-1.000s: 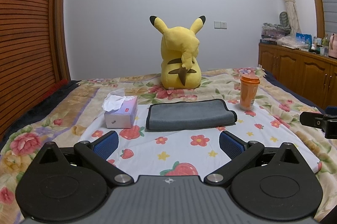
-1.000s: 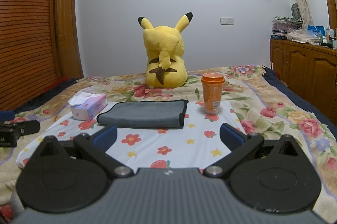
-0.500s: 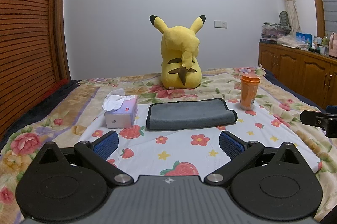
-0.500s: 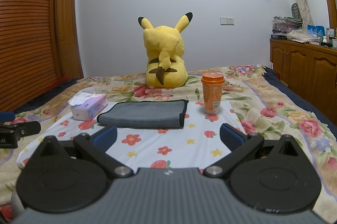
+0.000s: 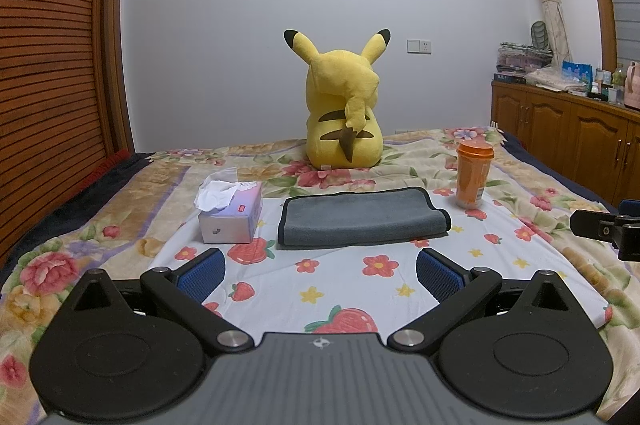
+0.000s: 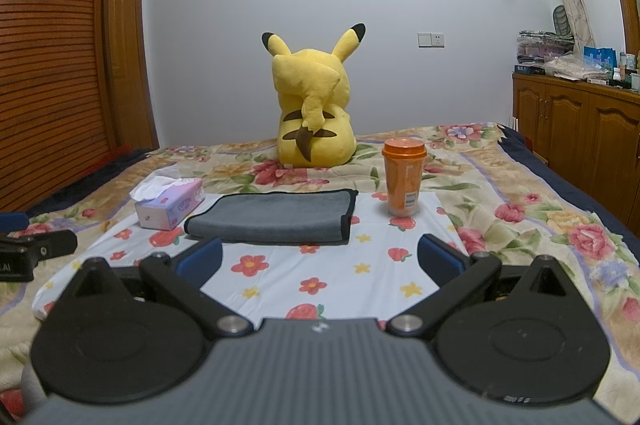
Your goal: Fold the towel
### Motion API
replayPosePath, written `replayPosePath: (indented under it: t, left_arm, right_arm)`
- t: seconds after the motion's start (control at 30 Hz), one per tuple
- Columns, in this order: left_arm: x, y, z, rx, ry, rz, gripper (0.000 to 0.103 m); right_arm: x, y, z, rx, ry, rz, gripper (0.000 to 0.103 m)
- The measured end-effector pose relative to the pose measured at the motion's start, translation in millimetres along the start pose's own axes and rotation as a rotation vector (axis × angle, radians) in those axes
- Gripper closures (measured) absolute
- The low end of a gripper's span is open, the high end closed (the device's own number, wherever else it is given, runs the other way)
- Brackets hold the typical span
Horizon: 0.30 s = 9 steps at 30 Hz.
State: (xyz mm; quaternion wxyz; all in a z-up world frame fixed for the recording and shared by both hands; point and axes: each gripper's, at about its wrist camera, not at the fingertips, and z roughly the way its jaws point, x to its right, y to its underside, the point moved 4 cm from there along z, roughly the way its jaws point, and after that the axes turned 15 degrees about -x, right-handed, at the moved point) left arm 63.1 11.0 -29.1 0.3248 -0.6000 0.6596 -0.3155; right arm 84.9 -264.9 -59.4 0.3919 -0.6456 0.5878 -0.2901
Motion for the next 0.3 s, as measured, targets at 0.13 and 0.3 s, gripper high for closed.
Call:
replayPosePath:
  t: [0.13, 0.3]
  left_arm:
    - [-0.1, 0.1, 0.0, 0.000, 0.000, 0.000, 0.000]
    - [-0.8, 1.1, 0.5, 0.000, -0.002, 0.002, 0.000]
  right_arm:
    - [-0.1, 0.0, 0.3, 0.000, 0.000, 0.000, 0.000]
    - [-0.4, 0.0, 0.5, 0.000, -0.001, 0.001, 0.000]
